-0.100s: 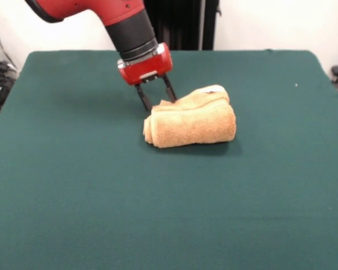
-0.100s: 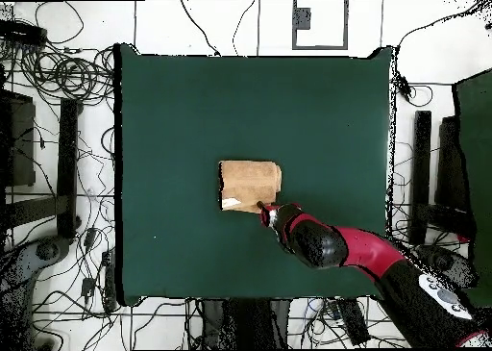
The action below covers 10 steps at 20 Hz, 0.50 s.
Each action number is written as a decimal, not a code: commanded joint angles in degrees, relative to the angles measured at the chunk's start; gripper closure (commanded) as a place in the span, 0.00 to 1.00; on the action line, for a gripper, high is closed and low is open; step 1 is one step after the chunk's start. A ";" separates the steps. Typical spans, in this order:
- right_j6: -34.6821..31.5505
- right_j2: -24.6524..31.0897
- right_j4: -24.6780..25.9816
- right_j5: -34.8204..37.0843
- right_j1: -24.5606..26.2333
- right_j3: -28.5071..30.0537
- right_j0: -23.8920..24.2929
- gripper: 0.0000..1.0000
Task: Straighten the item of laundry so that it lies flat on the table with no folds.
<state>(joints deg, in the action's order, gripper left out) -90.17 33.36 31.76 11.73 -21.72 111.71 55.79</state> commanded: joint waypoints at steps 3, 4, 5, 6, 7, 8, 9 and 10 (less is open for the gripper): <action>-0.86 4.11 2.06 0.18 1.41 -2.02 -2.97 0.00; -0.87 3.89 2.17 0.12 1.49 -2.20 -3.16 0.00; -0.89 3.67 2.29 0.05 1.56 -2.37 -3.35 0.00; -0.88 3.61 2.31 0.05 1.49 -2.41 -3.39 0.00; -0.95 3.56 2.32 -0.01 1.33 -2.40 -3.46 0.00; -1.03 3.51 2.32 -0.08 1.16 -2.40 -3.54 0.00; -1.10 3.46 2.33 -0.14 1.00 -2.40 -3.61 0.00; -1.11 2.99 2.61 -0.16 0.55 -2.35 -3.92 0.00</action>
<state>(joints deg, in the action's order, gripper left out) -90.17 33.36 31.81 11.71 -21.46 111.70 55.57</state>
